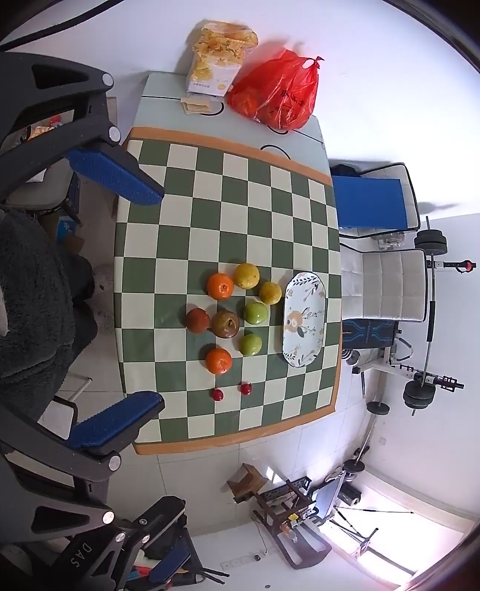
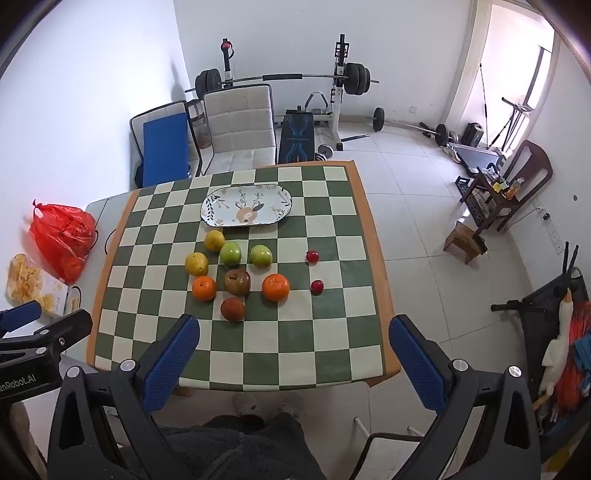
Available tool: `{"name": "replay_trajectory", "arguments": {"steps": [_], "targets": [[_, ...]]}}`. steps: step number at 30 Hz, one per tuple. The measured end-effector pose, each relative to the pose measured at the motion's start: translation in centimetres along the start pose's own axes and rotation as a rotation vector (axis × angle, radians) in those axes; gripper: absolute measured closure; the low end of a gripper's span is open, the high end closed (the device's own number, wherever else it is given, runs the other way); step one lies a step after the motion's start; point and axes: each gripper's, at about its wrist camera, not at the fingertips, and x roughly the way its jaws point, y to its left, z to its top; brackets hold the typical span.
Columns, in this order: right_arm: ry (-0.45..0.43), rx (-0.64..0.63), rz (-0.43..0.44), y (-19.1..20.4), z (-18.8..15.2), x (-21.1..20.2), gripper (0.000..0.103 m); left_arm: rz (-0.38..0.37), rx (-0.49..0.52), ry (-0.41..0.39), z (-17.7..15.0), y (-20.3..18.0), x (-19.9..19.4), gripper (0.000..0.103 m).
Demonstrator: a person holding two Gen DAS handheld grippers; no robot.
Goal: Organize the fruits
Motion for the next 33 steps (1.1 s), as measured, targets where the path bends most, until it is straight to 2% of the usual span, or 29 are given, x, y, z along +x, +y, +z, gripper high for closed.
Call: {"name": "replay_trajectory", "arguments": {"steps": [19, 23, 33], "targets": [[-0.001, 0.001, -0.001, 0.0, -0.1, -0.5, 0.0, 0.025, 0.014, -0.021, -0.6, 0.3, -0.1, 0.0], [-0.008, -0.001, -0.007, 0.3, 1.1, -1.2, 0.0, 0.04, 0.019, -0.024, -0.2, 0.0, -0.5, 0.0], [-0.011, -0.002, -0.008, -0.2, 1.6, -2.0, 0.0, 0.038, 0.016, -0.02, -0.1, -0.1, -0.5, 0.0]]}}
